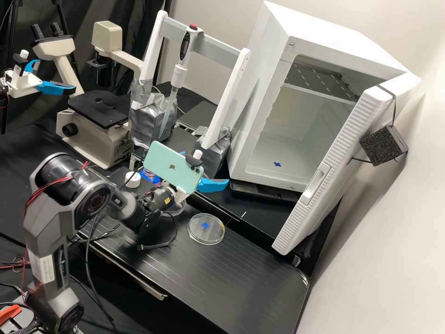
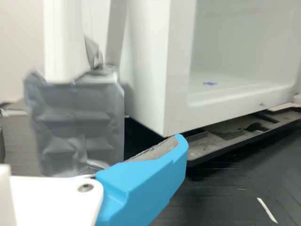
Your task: Use the pipette
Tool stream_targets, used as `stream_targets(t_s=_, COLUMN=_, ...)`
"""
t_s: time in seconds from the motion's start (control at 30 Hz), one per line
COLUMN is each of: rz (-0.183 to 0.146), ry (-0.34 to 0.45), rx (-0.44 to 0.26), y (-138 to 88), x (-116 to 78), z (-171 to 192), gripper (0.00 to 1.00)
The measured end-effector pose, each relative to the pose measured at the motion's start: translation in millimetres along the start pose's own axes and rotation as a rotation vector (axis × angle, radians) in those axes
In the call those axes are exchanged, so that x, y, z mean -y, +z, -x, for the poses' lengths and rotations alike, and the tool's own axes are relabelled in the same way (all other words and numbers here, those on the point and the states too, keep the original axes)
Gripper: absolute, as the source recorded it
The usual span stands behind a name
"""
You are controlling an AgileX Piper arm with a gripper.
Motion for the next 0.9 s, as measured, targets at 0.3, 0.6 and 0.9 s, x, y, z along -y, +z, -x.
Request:
stream_targets(t_s=0.3, rz=-0.004, ry=0.096, rx=-0.247, y=-63.7, x=-27.5, z=37.0, gripper=1.00)
stream_targets(t_s=0.6, rz=0.071, ry=0.092, rx=-0.366, y=-136.6, x=-40.7, z=35.8, gripper=1.00)
stream_targets(t_s=0.9, rz=0.111, ry=0.049, rx=-0.346, y=-189.1, x=-45.5, z=8.3, gripper=1.00)
